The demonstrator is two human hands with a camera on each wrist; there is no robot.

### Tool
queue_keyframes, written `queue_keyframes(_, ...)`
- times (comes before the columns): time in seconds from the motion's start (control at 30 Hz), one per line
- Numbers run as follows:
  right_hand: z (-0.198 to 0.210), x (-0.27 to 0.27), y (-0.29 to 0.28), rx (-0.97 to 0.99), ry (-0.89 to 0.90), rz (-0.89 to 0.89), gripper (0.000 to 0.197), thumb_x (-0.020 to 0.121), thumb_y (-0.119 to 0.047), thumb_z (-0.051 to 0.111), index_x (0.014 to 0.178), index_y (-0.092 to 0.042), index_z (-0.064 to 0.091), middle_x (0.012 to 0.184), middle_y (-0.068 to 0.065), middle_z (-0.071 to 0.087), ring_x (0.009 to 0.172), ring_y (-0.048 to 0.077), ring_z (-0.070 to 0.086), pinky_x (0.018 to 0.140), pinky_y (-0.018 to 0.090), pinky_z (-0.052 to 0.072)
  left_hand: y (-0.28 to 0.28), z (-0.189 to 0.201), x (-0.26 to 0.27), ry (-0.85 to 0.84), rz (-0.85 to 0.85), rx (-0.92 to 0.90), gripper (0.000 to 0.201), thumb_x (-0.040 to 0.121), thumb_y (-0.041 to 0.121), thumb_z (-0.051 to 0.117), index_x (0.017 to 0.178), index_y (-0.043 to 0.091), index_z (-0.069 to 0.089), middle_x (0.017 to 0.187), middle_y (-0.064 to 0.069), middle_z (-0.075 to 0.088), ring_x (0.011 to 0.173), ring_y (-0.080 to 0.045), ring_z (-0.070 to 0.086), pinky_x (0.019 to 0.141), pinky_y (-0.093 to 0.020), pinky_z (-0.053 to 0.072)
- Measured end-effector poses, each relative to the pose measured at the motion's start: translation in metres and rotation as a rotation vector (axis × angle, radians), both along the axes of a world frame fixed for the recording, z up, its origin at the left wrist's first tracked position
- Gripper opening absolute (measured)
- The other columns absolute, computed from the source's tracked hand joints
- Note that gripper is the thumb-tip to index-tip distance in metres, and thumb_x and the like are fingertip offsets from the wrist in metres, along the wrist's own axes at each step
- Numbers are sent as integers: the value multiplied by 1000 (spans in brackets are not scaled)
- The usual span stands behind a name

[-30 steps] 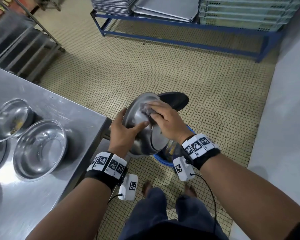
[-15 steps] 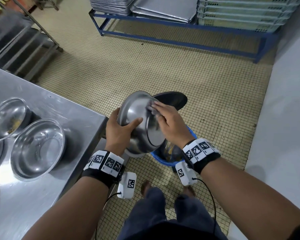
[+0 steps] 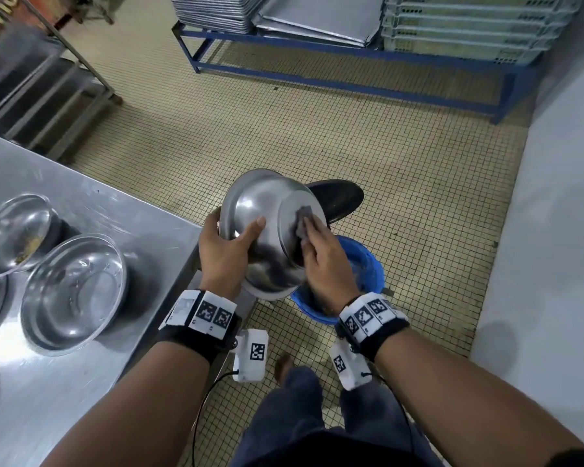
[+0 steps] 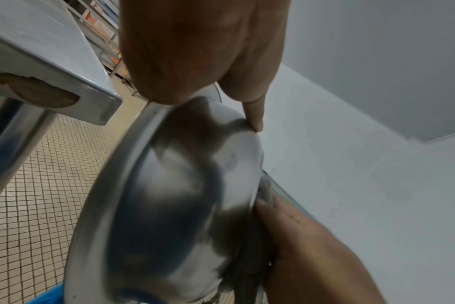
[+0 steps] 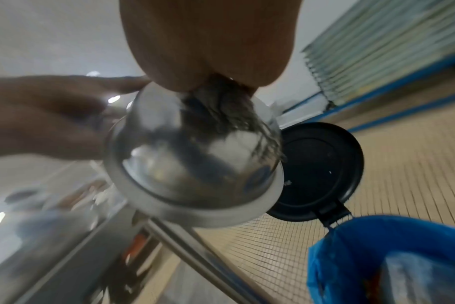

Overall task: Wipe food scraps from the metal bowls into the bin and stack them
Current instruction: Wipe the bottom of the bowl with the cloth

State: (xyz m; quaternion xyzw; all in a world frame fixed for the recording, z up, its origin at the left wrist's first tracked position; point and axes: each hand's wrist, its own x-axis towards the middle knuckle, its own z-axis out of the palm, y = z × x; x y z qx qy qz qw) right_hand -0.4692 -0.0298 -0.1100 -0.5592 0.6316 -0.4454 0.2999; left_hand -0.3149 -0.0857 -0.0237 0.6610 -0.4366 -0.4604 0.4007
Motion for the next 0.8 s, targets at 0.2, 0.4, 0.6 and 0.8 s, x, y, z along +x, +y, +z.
queue_keyframes(0.2,18,2,-21,-214,109,61,48,109,-21,43,156,-12,38,164,3,32,151,12,28,122,24,25,5,3,-1,17,-44,-31,72,77,31,93,138,18,58,118,-5,73,103,-23,75,80,-40,66)
queue_keyframes(0.4,39,-25,-50,-25,10,-76,39,107,-19,44,144,-11,55,146,1,56,138,15,46,118,25,34,15,5,3,-31,-148,-65,70,77,26,94,137,19,60,115,-1,73,99,-13,76,75,-27,64)
queue_keyframes(0.6,44,-41,-60,96,63,96,29,106,-22,45,123,-16,68,122,-2,67,112,17,61,88,24,43,23,3,8,-100,-244,-76,70,75,22,94,135,17,59,111,1,73,92,-3,75,70,-19,60)
queue_keyframes(0.8,54,-31,-45,-104,90,144,32,106,-22,48,134,-14,63,134,1,64,125,16,56,110,29,42,19,3,11,-95,-217,-86,70,74,27,95,135,15,61,110,-3,74,94,-14,76,72,-26,63)
